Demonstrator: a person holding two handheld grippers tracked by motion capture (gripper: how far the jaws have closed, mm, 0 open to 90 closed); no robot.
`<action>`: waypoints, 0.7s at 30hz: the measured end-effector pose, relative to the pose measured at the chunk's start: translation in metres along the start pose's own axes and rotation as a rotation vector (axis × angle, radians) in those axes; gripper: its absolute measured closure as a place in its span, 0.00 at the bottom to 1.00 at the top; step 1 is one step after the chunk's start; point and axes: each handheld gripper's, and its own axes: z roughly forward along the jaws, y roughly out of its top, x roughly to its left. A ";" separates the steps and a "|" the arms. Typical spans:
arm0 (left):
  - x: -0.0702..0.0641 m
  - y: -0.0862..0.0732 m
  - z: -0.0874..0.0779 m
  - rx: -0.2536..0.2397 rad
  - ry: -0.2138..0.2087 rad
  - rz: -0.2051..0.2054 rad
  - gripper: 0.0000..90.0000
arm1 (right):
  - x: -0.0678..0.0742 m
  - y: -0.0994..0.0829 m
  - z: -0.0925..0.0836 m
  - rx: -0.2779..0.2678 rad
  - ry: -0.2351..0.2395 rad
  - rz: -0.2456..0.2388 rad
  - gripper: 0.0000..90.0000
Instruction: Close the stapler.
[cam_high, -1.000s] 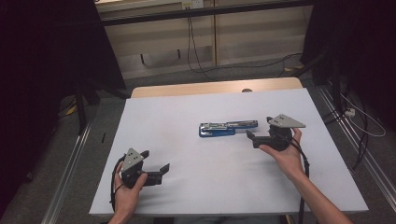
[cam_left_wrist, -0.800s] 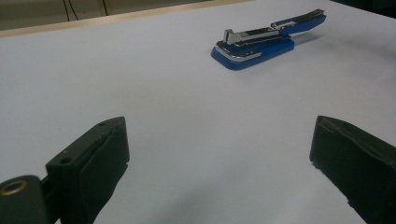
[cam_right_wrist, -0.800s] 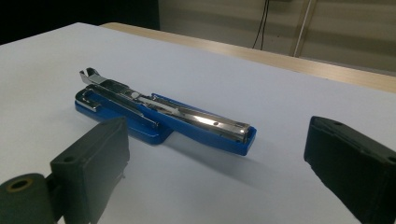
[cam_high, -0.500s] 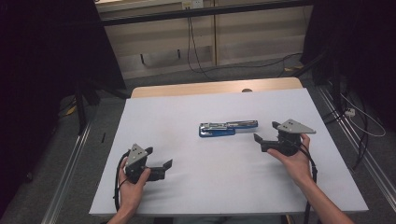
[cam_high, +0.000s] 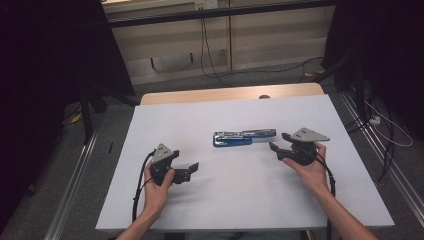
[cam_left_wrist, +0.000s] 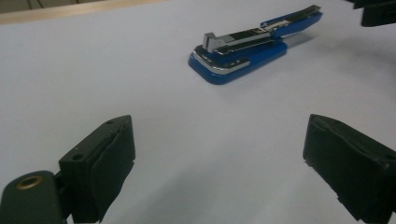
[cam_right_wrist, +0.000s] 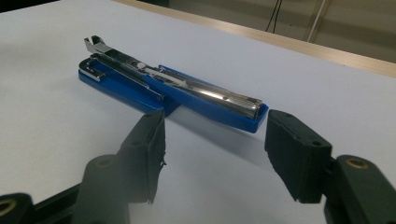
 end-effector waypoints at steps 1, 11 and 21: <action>-0.001 0.002 0.001 -0.004 0.001 0.001 0.10 | 0.000 0.000 0.000 0.000 -0.002 0.002 0.45; 0.003 0.016 0.004 -0.052 -0.003 -0.020 0.07 | -0.002 -0.003 0.006 0.063 0.101 0.025 0.88; 0.001 0.032 0.027 -0.056 -0.030 0.030 0.07 | -0.003 -0.004 0.014 0.056 0.085 0.040 1.00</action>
